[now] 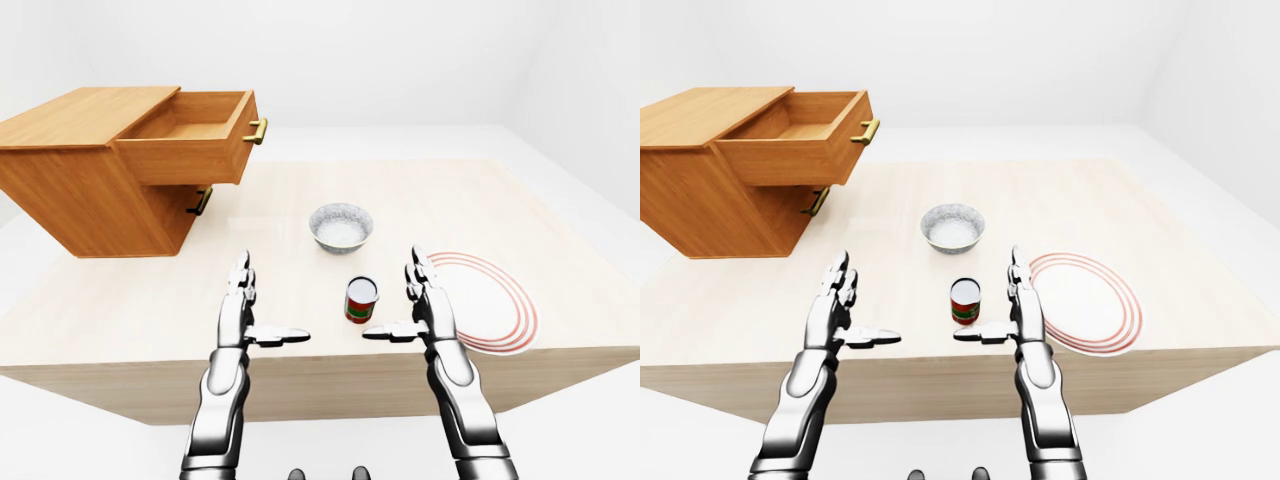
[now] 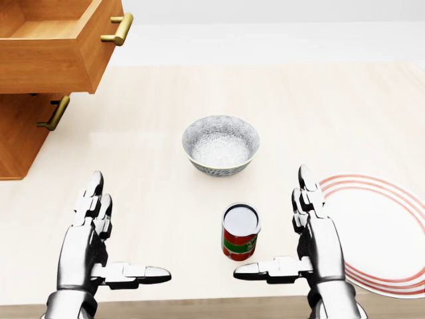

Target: Put the ketchup in the top drawer of the cabinet.

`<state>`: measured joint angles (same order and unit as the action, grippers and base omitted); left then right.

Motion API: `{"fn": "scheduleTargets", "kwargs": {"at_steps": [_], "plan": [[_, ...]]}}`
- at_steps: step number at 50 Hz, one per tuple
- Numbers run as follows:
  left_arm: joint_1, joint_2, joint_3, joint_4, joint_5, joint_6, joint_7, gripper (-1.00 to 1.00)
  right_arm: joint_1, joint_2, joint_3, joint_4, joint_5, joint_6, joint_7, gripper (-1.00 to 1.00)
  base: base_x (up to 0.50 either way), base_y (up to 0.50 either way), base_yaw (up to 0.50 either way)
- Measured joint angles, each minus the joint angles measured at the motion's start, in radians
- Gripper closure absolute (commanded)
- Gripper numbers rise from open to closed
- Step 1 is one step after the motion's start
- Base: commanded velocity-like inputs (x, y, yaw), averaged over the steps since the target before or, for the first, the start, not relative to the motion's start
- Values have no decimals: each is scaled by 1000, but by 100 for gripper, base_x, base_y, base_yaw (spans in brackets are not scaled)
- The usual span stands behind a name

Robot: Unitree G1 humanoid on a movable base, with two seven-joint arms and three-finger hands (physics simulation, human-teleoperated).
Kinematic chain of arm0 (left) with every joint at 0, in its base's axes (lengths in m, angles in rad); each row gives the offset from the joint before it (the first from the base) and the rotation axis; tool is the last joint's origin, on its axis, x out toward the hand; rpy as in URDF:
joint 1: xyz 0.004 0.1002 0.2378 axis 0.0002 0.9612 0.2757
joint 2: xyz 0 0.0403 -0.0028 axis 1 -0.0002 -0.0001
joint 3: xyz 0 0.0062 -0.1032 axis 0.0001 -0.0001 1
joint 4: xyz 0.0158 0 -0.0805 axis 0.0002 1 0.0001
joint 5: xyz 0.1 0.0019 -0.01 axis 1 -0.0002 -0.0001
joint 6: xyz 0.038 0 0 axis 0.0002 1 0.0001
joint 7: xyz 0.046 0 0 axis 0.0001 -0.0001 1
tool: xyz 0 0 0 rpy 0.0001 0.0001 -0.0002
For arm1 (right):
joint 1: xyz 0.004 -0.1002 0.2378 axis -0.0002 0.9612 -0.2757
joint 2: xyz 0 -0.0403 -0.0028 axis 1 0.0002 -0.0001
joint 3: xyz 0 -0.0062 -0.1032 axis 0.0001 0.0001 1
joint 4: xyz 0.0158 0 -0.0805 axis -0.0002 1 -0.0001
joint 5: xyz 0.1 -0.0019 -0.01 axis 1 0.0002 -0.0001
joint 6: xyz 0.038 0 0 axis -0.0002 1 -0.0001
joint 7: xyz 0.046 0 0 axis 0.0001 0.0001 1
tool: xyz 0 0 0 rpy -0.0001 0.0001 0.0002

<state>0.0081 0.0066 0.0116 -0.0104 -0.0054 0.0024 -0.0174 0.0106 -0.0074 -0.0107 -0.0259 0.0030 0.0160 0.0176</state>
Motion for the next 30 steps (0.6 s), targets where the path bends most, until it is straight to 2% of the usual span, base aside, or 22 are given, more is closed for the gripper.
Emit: {"fn": "scheduleTargets", "kwargs": {"at_steps": [9, 15, 24, 30], "plan": [[25, 5, 9, -45, -5, 15, -23, -100, 28, -6, -8, -74, -2, 41, 24, -100, 0, 0, 0], [54, 7, 15, -117, -13, 42, -40, -100, 56, -7, -8, -146, -10, 71, 36, -100, 0, 0, 0], [53, 15, 31, -136, -22, 60, -49, -100, 50, -7, -20, -120, -11, 15, 40, -100, 0, 0, 0], [53, 19, 40, -153, -29, 72, -59, -100, 45, -9, -21, -98, -11, -4, 38, -100, 0, 0, 0]]}}
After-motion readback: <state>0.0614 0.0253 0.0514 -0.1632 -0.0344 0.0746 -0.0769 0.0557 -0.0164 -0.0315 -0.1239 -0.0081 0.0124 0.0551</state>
